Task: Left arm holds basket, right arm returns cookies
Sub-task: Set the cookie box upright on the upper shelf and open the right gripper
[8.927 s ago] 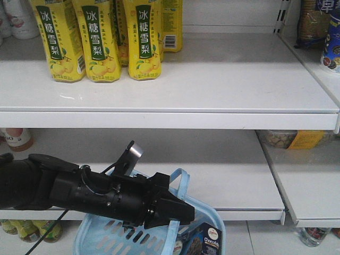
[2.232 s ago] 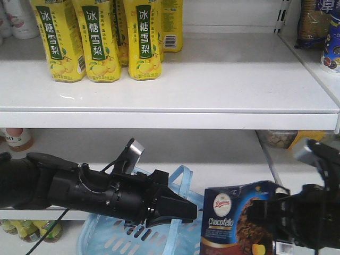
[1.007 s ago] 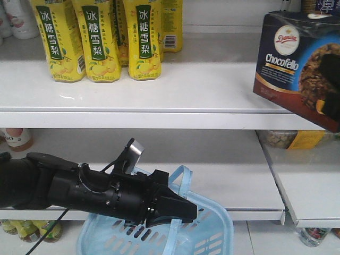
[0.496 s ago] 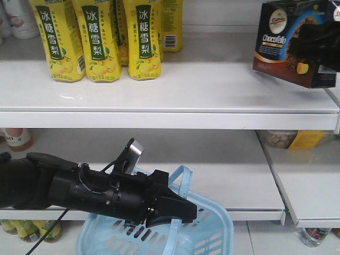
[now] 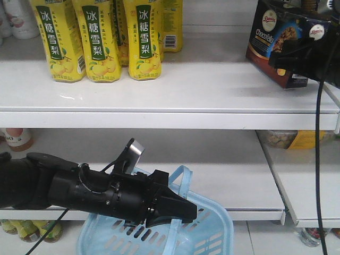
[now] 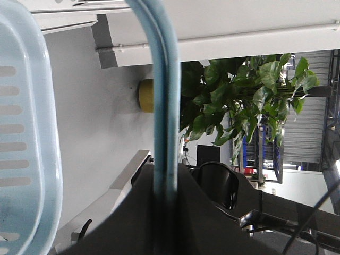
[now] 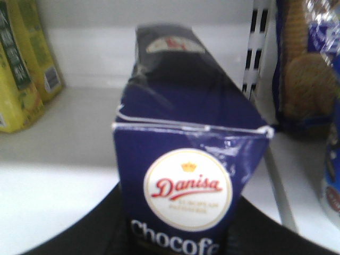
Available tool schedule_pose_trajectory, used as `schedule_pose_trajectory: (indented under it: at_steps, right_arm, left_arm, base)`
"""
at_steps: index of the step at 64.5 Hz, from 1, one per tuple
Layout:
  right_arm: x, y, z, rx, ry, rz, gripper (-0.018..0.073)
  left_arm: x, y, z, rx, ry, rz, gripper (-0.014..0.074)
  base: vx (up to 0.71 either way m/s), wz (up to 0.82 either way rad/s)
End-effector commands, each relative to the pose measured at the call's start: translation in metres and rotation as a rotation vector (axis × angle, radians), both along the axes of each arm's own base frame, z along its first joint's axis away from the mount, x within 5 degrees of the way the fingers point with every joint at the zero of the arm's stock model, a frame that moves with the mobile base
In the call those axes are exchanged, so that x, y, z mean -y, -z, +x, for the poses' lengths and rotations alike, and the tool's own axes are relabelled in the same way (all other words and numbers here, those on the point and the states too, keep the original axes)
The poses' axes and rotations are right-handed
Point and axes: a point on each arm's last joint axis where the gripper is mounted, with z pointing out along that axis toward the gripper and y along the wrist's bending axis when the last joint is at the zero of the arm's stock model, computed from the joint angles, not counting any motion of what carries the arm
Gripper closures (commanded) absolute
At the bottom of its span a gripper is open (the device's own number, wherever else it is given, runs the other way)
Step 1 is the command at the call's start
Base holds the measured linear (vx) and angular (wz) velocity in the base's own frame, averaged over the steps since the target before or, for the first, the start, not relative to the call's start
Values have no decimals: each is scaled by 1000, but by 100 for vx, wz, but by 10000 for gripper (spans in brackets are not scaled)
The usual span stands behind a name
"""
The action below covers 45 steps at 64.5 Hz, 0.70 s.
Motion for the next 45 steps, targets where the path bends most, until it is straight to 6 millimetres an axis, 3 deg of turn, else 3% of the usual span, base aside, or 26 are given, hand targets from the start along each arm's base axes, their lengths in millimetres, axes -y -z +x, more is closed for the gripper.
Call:
schedule_pose_trajectory:
  at_steps: [1,14,45]
  right_arm:
    - [1,-18,0,87,-3,-2,318]
    - [2,-16,-1,64,-3,-24,290]
    - [4,-29,-14,91,2,-13,52]
  left_arm:
    - [2,-22,1,45,-5,-90,603]
    - [2,-22,1,45,-5,-90,603]
    - [2,-22,1,45,-5,-90,603]
  base:
    - [0,0]
    - [0,0]
    - [0,0]
